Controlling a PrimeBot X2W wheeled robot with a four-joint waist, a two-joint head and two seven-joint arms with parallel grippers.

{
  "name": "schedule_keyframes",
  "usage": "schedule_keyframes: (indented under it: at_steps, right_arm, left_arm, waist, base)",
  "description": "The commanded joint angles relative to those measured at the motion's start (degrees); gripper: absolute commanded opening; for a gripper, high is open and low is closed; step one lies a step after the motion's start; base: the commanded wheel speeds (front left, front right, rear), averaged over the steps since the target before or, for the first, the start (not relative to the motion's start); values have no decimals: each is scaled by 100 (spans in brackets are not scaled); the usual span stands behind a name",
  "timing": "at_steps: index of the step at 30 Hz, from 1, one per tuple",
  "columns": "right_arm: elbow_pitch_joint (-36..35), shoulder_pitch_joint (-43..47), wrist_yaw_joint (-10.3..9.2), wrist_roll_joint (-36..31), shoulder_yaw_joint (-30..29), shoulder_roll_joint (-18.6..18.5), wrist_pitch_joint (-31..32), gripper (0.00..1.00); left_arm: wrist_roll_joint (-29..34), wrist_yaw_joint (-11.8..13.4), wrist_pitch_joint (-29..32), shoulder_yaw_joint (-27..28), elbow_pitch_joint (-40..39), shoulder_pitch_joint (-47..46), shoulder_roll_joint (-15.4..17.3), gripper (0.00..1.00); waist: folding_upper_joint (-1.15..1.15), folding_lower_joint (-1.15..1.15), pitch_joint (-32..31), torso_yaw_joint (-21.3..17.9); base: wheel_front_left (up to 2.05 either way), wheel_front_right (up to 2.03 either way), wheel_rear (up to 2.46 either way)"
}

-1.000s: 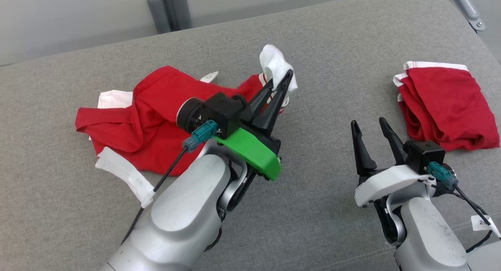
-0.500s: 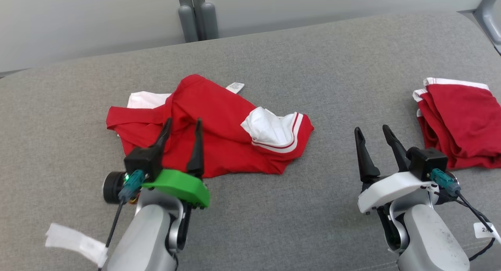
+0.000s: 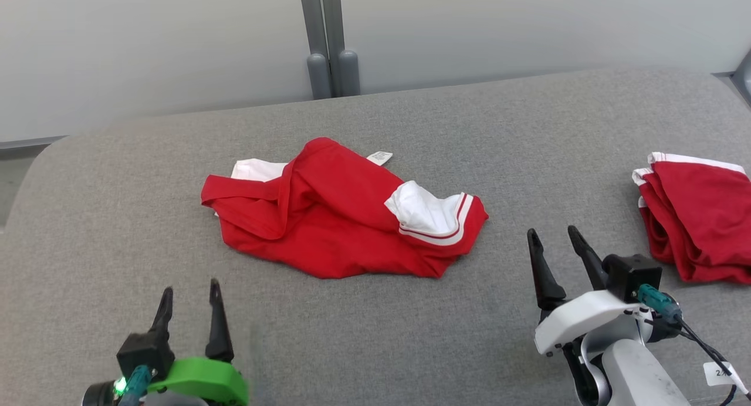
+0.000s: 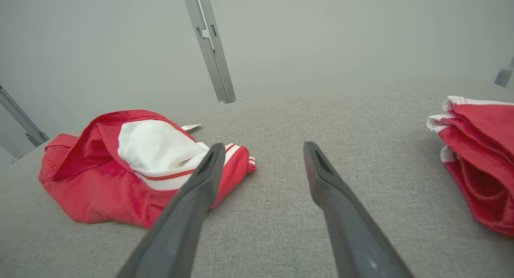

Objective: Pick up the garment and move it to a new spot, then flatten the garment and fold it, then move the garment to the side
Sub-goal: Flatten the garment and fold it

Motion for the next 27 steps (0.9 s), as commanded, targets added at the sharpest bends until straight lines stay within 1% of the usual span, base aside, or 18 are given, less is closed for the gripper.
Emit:
schedule_keyframes:
  at_steps: [1,3,6,10,14,17,21,27]
  right_arm:
    - [24,109,-6,22,27,-8,-18,100]
    - [24,143,-6,35,54,-8,-18,100]
    - [50,188,-6,31,81,-7,-18,100]
    - [73,145,-6,14,170,-7,-18,100]
    - [109,-45,-6,35,437,-7,-18,100]
    - [207,-277,-6,32,706,-6,-18,100]
    - [534,-785,-6,-70,1140,-7,-18,100]
    - [1192,-1466,-6,-207,1416,-12,-17,100]
  left_arm:
    - [20,58,4,82,-61,174,22,100]
    - [-17,101,4,171,-127,392,19,100]
    - [-17,91,4,184,-189,547,20,100]
    - [-61,112,4,152,-207,557,20,100]
    - [-103,108,4,76,-224,459,20,100]
    - [-133,77,4,-8,-186,428,21,100]
    - [-171,35,4,-148,-146,350,20,100]
    - [-279,81,4,-246,-160,252,21,100]
  waist:
    - [0,0,-55,31]
    - [0,0,-72,29]
    - [0,0,-71,40]
    - [0,0,-50,92]
    - [0,0,-5,200]
    - [0,0,53,350]
    - [0,0,186,678]
    - [0,0,404,1115]
  base:
    - [0,0,0]
    - [0,0,0]
    - [0,0,0]
    - [0,0,0]
    - [0,0,0]
    - [0,0,0]
    - [0,0,0]
    - [0,0,0]
